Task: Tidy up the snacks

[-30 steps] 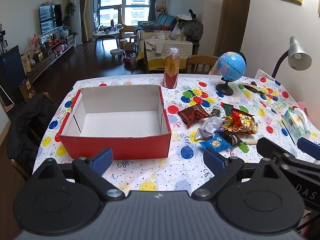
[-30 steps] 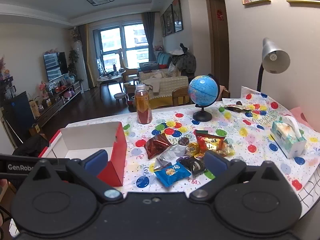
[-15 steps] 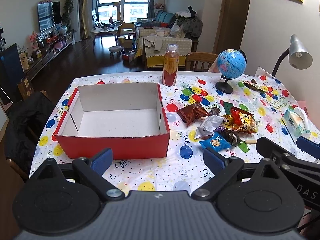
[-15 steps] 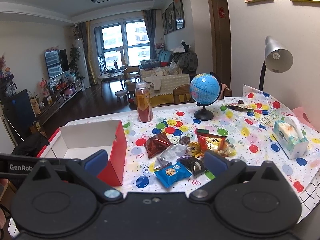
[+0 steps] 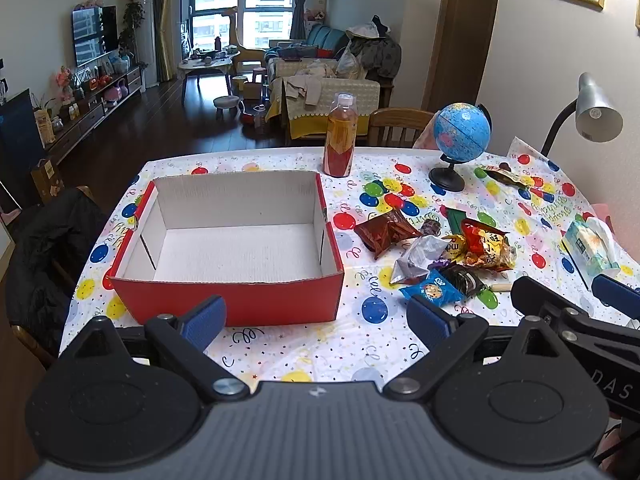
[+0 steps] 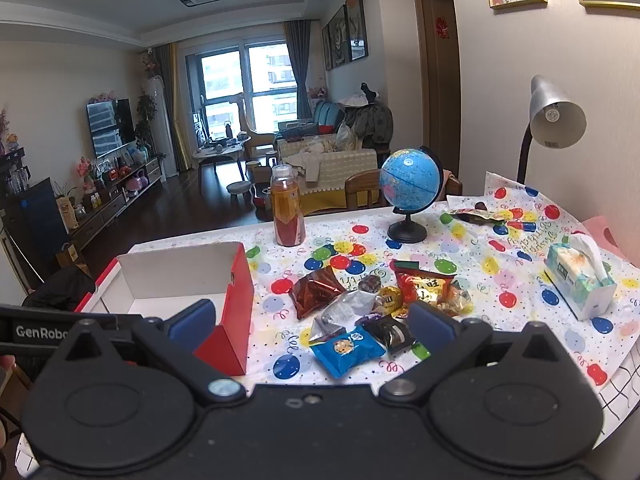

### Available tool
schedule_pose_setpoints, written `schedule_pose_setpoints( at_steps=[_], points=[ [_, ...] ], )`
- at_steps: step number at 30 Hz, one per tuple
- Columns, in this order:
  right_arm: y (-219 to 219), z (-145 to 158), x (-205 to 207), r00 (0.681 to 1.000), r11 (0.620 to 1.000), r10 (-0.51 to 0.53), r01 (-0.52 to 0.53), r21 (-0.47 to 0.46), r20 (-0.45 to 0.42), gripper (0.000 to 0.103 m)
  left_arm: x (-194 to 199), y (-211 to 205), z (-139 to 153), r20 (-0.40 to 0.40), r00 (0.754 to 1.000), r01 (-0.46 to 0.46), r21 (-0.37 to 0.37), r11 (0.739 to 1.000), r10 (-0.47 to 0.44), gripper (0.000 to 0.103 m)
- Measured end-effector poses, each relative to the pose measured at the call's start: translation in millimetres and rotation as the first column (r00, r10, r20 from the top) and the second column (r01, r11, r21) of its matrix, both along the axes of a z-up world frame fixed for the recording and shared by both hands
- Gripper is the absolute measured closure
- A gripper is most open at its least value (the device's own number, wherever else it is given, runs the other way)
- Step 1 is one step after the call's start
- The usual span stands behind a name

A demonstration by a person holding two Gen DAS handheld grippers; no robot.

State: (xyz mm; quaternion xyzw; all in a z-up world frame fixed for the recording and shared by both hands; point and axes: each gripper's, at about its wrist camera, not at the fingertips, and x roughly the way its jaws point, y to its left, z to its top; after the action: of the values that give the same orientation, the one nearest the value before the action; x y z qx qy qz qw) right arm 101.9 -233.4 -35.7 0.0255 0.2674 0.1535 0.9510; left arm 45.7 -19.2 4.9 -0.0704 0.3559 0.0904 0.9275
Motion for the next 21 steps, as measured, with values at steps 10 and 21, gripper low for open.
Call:
schedule_pose_setpoints(
  at_steps=[10,21],
  points=[
    [0.1,0.8,0.1,1.0,1.0,-0.001,0.001,0.0,0.0,0.001,2.3,3.4,2.8,0.009,1.0,0.002,0.0,1.0,-0.002,0.005],
    [0.4,0.0,-0.3,1.0,1.0,0.001,-0.001,0.0,0.0,0.001,1.5,3.7,2.9,0.011,1.0,0.003,0.0,1.0,-0.003,0.005]
  ],
)
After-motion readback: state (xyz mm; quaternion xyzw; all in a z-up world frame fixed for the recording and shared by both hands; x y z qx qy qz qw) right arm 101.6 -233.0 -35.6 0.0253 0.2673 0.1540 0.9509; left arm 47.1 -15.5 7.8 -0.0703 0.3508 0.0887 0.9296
